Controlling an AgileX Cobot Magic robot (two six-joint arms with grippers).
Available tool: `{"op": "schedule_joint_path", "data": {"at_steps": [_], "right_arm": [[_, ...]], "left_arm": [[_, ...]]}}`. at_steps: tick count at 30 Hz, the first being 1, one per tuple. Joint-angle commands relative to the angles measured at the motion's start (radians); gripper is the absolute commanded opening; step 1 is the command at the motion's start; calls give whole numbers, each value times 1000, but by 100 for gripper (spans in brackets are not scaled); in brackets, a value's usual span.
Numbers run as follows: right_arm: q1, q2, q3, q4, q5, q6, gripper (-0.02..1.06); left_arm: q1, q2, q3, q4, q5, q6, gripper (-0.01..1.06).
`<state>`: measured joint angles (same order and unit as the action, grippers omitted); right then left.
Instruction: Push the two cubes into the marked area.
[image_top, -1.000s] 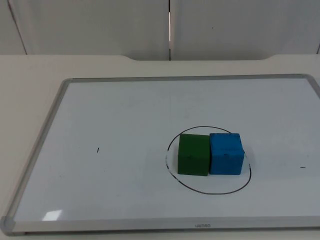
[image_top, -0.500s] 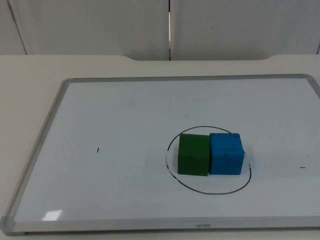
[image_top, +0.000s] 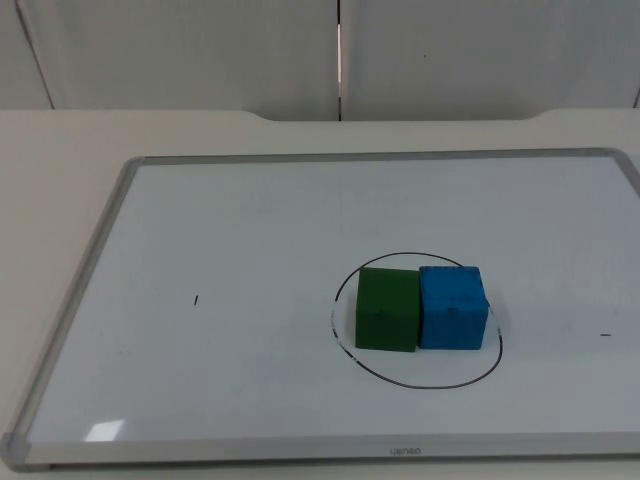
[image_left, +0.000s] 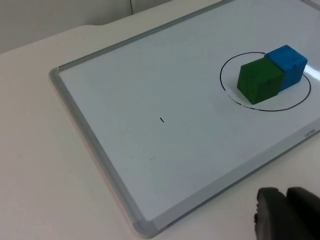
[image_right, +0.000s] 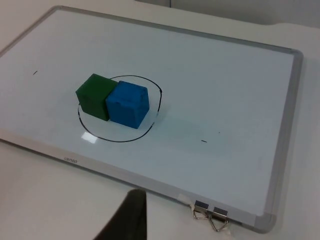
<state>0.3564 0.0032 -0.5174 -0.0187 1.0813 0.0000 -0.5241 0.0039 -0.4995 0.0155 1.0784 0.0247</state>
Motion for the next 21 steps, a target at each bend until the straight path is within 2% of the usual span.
{"op": "schedule_joint_path", "data": {"at_steps": [1,2,6,21], "right_arm": [[-1,-3,3,-1,-2,5,101],[-1,-3,3,-1,-2,5,101],[-1,-3,3,-1,-2,5,101],[-1,-3,3,1,-2,5,101]], "left_arm": [[3,-4,4,3,-2,-9,34],[3,-4,4,3,-2,-9,34],[3,-4,4,3,-2,-9,106],[3,-4,4,3,-2,-8,105]]}}
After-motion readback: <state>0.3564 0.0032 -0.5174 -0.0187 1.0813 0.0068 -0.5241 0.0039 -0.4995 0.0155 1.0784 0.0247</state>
